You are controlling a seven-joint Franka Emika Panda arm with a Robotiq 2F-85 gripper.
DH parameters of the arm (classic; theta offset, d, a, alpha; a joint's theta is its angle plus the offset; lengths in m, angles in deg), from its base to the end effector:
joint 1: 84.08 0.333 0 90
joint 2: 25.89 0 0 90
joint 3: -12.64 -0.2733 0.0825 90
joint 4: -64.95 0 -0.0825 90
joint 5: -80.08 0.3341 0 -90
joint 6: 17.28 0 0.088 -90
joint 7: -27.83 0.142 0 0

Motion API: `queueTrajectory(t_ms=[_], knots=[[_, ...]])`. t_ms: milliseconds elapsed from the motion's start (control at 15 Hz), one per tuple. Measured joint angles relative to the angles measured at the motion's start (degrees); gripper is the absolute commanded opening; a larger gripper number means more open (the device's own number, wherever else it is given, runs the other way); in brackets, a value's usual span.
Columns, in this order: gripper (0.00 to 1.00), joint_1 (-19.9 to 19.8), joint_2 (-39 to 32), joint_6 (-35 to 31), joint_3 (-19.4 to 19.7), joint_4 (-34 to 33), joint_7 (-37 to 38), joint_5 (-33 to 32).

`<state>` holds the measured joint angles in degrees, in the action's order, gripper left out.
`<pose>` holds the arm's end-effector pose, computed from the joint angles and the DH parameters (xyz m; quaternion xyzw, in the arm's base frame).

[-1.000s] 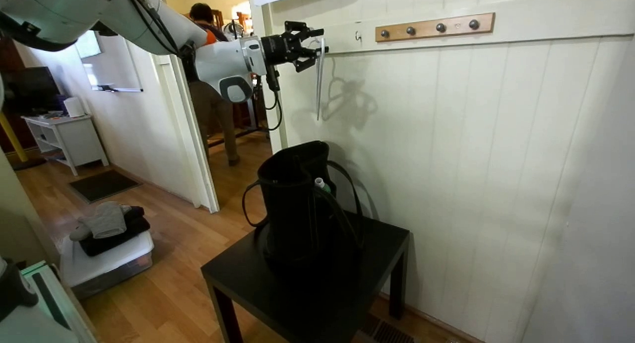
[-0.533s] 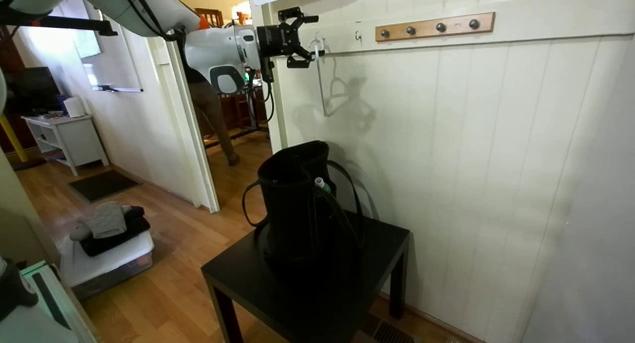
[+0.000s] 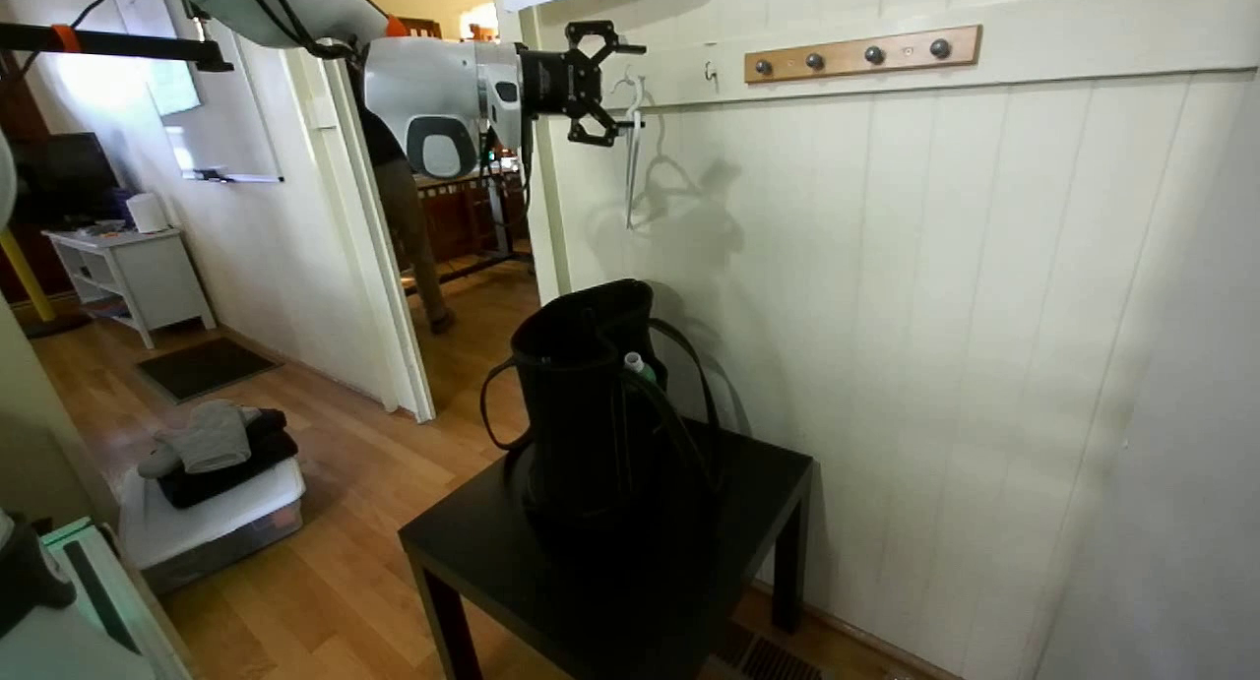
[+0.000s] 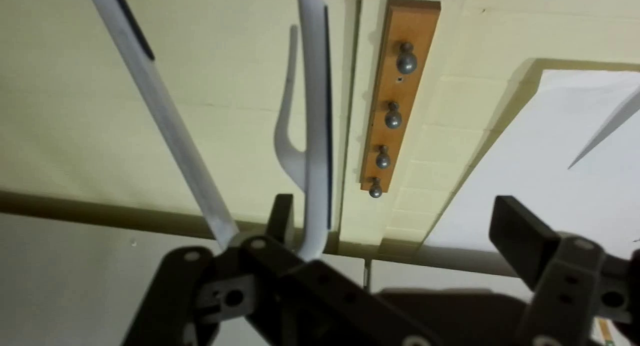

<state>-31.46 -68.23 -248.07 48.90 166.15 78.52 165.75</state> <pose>0.5578 0.0725 0.3743 -0.3426 0.6515 -0.6156 0.2815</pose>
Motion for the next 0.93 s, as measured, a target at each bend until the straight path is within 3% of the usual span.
queueTrajectory(t_ms=[533,933], knots=[[1.00,-1.26,0.20,3.96,-0.90,4.48,32.29,-15.35],[1.00,-5.99,2.24,6.84,-4.67,9.16,54.15,-31.57]])
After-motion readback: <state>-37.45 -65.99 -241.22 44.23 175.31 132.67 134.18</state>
